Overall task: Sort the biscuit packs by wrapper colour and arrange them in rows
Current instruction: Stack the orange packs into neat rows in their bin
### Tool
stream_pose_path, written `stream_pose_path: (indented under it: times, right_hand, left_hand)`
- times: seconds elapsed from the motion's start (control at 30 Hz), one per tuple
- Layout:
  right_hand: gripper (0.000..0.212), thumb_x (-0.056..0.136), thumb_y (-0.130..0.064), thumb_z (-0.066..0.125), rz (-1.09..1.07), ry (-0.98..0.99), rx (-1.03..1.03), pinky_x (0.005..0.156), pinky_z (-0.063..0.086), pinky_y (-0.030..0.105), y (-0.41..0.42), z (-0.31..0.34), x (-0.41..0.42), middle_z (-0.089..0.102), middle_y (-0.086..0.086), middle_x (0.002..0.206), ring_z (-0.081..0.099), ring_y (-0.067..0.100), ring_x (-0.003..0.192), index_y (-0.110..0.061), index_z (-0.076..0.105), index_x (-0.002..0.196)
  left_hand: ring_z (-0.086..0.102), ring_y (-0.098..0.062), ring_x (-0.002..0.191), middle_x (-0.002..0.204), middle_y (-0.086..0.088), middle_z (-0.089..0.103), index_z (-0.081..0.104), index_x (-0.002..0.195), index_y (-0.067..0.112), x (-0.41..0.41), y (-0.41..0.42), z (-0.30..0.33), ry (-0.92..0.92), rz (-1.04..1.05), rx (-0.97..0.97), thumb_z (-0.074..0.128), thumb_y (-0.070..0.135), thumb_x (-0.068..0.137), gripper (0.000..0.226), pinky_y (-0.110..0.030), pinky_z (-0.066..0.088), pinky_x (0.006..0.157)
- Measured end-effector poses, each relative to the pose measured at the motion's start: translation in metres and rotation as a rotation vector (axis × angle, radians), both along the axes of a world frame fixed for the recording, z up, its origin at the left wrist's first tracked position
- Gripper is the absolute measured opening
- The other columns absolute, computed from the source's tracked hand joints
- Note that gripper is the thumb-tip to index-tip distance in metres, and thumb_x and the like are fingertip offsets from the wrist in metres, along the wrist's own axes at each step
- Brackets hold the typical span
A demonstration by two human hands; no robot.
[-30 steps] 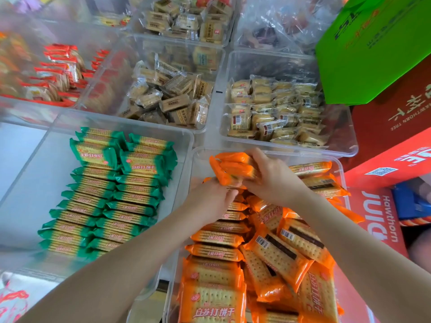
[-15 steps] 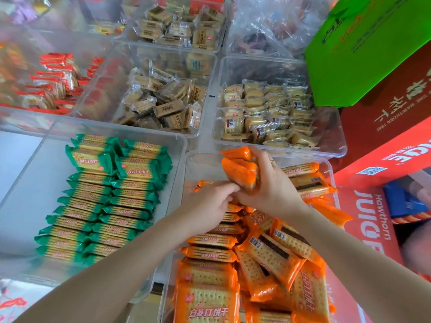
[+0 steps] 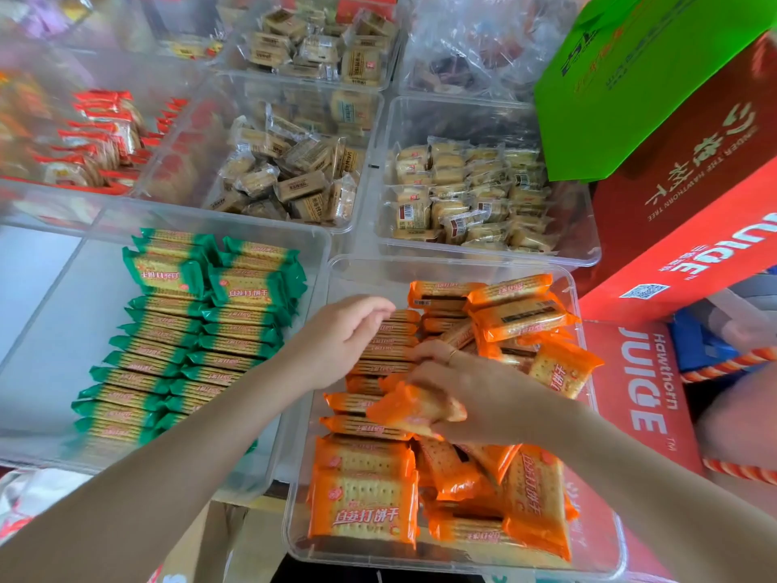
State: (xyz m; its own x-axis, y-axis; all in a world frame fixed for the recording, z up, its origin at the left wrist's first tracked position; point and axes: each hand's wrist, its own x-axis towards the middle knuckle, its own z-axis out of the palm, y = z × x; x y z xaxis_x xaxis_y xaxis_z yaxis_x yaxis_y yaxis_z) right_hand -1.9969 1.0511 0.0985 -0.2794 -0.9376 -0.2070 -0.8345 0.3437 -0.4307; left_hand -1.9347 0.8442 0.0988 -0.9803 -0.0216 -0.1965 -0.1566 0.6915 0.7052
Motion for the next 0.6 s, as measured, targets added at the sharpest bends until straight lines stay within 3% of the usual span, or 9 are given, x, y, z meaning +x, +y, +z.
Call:
stream_pose_path:
  times: [0.07, 0.17, 0.23, 0.33, 0.4, 0.5, 0.53, 0.6]
  right_hand:
    - [0.055, 0.087, -0.035, 0.057, 0.001, 0.018, 0.007, 0.086, 0.039, 0.023, -0.005, -0.005, 0.009, 0.033, -0.004, 0.137, 0.052, 0.018, 0.104, -0.028, 0.041, 0.138]
    - [0.050, 0.088, -0.027, 0.058, -0.009, -0.079, -0.066, 0.090, 0.039, 0.024, -0.003, -0.007, 0.004, 0.052, 0.003, 0.124, 0.052, 0.018, 0.105, -0.017, 0.047, 0.136]
    - [0.041, 0.087, -0.016, 0.061, -0.032, -0.240, -0.126, 0.083, 0.039, 0.018, 0.002, -0.006, -0.003, 0.060, 0.004, 0.113, 0.054, 0.014, 0.100, -0.010, 0.055, 0.127]
    - [0.033, 0.087, -0.010, 0.062, -0.160, -0.429, -0.179, 0.089, 0.041, 0.012, 0.014, -0.004, -0.010, 0.055, -0.004, 0.129, 0.051, 0.002, 0.113, -0.009, 0.059, 0.121]
    - [0.029, 0.087, -0.013, 0.062, -0.242, -0.513, -0.202, 0.092, 0.041, 0.013, 0.021, -0.004, -0.018, 0.052, -0.008, 0.132, 0.049, -0.002, 0.117, -0.013, 0.061, 0.116]
    - [0.021, 0.086, -0.009, 0.064, -0.383, -0.700, -0.243, 0.077, 0.049, 0.021, 0.019, 0.009, -0.031, 0.066, 0.001, 0.102, 0.062, 0.010, 0.090, -0.014, 0.064, 0.106]
    - [0.020, 0.084, -0.009, 0.064, -0.437, -0.806, -0.273, 0.072, 0.050, 0.023, 0.016, 0.014, -0.035, 0.067, 0.004, 0.093, 0.063, 0.013, 0.081, -0.012, 0.064, 0.104]
    - [0.021, 0.084, -0.008, 0.061, -0.556, -0.951, -0.377, 0.067, 0.053, 0.027, 0.006, 0.021, -0.046, 0.068, 0.003, 0.086, 0.063, 0.015, 0.075, -0.010, 0.062, 0.104]
  left_hand:
    - [0.043, -0.007, 0.123, 0.136, 0.006, 0.048, 0.043, 0.136, 0.019, -0.004, 0.004, -0.001, -0.133, -0.097, -0.055, 0.030, 0.036, 0.099, 0.042, -0.015, 0.032, 0.097]
    - [0.026, -0.010, 0.137, 0.151, 0.005, 0.029, 0.029, 0.144, 0.024, -0.011, 0.011, -0.006, -0.297, -0.259, -0.110, 0.022, 0.064, 0.085, 0.072, -0.028, 0.023, 0.111]
    - [0.032, -0.013, 0.135, 0.148, 0.006, 0.034, 0.030, 0.144, 0.027, -0.014, 0.015, -0.008, -0.369, -0.333, 0.011, 0.024, 0.078, 0.076, 0.084, -0.032, 0.028, 0.110]
    - [0.040, -0.006, 0.126, 0.137, 0.017, 0.041, 0.033, 0.141, 0.032, -0.011, 0.011, -0.014, -0.395, -0.356, 0.224, 0.020, 0.096, 0.054, 0.109, -0.029, 0.034, 0.105]
    - [0.045, -0.002, 0.121, 0.133, 0.021, 0.046, 0.044, 0.134, 0.033, -0.005, 0.006, -0.020, -0.351, -0.341, 0.306, 0.024, 0.095, 0.057, 0.100, -0.029, 0.037, 0.104]
    - [0.053, 0.006, 0.105, 0.112, 0.031, 0.058, 0.056, 0.107, 0.051, -0.003, 0.005, -0.023, -0.295, -0.302, 0.340, 0.035, 0.073, 0.081, 0.040, -0.028, 0.041, 0.098]
    - [0.054, 0.004, 0.106, 0.115, 0.028, 0.057, 0.054, 0.109, 0.050, -0.004, 0.006, -0.022, -0.310, -0.289, 0.325, 0.037, 0.067, 0.085, 0.034, -0.029, 0.041, 0.099]
    - [0.053, -0.001, 0.111, 0.123, 0.019, 0.055, 0.051, 0.123, 0.038, -0.004, 0.007, -0.019, -0.374, -0.289, 0.293, 0.039, 0.065, 0.082, 0.050, -0.027, 0.041, 0.101]
